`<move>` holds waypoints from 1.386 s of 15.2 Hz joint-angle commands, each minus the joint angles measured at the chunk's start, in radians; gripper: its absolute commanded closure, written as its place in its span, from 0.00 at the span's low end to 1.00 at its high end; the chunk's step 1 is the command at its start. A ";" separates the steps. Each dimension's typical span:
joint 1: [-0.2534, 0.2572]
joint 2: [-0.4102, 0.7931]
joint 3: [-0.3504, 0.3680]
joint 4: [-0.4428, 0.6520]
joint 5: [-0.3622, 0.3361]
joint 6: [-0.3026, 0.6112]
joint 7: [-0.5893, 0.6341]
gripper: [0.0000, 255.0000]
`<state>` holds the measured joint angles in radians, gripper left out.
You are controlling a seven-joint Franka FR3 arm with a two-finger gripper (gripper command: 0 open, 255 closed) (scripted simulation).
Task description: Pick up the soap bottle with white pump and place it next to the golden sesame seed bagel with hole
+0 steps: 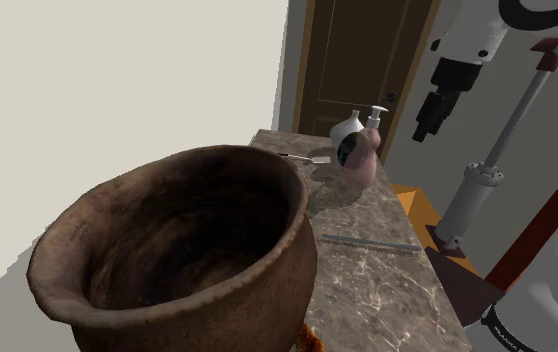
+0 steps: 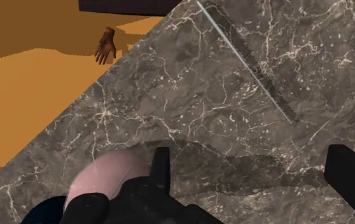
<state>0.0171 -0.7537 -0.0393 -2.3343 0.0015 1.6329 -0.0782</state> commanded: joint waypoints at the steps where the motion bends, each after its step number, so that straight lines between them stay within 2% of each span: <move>1: 0.000 0.000 0.000 0.000 0.000 0.000 0.000 0.00; 6: -0.006 0.194 -0.086 0.155 -0.015 0.011 -0.104 0.00; 11: -0.007 0.399 -0.164 0.344 0.000 -0.005 -0.211 0.00; 16: -0.017 0.621 -0.233 0.573 0.047 -0.055 -0.323 0.00; 21: -0.054 0.851 -0.279 0.839 0.117 -0.139 -0.424 0.00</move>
<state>-0.0303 0.0539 -0.3133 -1.5482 0.1043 1.5127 -0.4870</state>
